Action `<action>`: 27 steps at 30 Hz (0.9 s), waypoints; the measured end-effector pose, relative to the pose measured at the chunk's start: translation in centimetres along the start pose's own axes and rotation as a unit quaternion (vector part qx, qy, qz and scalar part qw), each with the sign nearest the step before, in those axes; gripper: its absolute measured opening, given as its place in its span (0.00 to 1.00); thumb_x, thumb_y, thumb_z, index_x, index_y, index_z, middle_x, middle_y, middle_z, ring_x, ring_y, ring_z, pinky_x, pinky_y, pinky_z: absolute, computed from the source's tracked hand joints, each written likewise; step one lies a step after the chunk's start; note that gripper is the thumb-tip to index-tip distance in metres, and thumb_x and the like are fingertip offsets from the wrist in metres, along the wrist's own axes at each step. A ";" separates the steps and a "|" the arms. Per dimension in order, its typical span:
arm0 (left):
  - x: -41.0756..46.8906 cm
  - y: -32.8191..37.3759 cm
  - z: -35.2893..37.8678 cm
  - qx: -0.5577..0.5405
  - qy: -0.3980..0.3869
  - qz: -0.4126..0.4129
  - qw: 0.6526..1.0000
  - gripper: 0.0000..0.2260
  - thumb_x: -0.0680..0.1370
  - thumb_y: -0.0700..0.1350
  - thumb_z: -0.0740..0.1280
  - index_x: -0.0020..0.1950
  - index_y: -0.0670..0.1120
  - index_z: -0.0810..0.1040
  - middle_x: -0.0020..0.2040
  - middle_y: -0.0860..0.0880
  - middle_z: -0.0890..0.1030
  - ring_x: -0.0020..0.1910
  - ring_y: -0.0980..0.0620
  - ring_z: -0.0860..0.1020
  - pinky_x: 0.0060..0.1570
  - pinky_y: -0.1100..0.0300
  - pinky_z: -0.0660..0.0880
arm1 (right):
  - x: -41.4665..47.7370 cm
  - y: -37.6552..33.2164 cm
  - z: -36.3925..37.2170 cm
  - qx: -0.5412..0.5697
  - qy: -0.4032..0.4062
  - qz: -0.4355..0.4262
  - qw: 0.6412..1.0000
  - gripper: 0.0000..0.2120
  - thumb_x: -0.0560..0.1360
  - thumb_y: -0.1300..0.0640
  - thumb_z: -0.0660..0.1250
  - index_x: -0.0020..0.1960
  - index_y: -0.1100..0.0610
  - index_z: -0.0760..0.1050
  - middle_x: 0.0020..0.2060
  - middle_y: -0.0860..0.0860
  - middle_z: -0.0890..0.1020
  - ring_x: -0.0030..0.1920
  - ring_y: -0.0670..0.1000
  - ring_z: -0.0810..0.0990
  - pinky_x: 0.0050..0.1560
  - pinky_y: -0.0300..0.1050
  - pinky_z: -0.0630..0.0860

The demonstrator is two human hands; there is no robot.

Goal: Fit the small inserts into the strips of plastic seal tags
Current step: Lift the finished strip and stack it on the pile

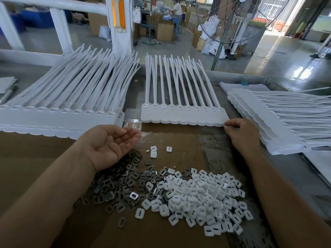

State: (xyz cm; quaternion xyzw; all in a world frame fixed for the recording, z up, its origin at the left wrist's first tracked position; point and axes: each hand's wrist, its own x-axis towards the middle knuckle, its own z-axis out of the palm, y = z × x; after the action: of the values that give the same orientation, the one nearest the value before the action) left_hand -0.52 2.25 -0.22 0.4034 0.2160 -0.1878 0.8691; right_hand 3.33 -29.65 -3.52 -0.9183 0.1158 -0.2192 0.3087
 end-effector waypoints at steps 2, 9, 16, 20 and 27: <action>0.0 -0.4 0.1 -0.010 0.008 0.000 1.000 0.09 0.75 0.31 0.54 0.44 0.34 0.74 0.36 0.38 0.81 0.38 0.43 0.81 0.29 0.54 0.80 | 0.1 0.0 0.0 -0.002 -0.004 0.001 1.000 0.09 0.74 0.60 0.66 0.52 0.60 0.80 0.52 0.55 0.81 0.55 0.52 0.77 0.56 0.42 0.67; 0.0 -0.3 0.2 -0.015 0.030 0.085 0.996 0.08 0.75 0.31 0.54 0.45 0.36 0.72 0.42 0.40 0.79 0.42 0.46 0.80 0.37 0.57 0.80 | 0.2 0.4 0.2 -0.003 -0.016 0.003 1.000 0.08 0.74 0.60 0.67 0.51 0.58 0.80 0.52 0.53 0.81 0.53 0.49 0.76 0.53 0.38 0.65; 0.0 0.8 -0.1 -0.090 0.024 0.150 0.984 0.14 0.81 0.46 0.53 0.49 0.36 0.70 0.39 0.39 0.82 0.38 0.45 0.82 0.35 0.56 0.80 | 0.2 0.6 0.3 -0.008 -0.015 0.005 1.000 0.08 0.73 0.59 0.67 0.51 0.57 0.80 0.53 0.53 0.80 0.54 0.50 0.76 0.54 0.38 0.65; 0.4 2.5 -1.1 -0.157 0.051 0.192 0.967 0.09 0.80 0.42 0.55 0.48 0.36 0.71 0.46 0.41 0.79 0.41 0.46 0.82 0.32 0.60 0.79 | 0.2 0.6 0.4 -0.003 -0.015 0.008 1.000 0.08 0.73 0.60 0.67 0.51 0.58 0.80 0.53 0.52 0.80 0.54 0.49 0.76 0.53 0.37 0.65; 0.9 2.1 -1.1 -0.083 0.017 0.239 0.967 0.05 0.78 0.36 0.57 0.48 0.41 0.72 0.35 0.47 0.83 0.37 0.51 0.83 0.37 0.57 0.80 | 0.2 0.3 0.1 0.000 -0.013 0.009 1.000 0.07 0.74 0.59 0.67 0.51 0.57 0.80 0.53 0.53 0.80 0.52 0.48 0.75 0.52 0.39 0.66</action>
State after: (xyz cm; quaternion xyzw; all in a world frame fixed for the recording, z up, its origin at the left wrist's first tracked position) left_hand 1.08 4.26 0.00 0.3734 0.1431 0.0511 0.9152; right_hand 3.56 -29.90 -3.69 -0.9200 0.1205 -0.2045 0.3119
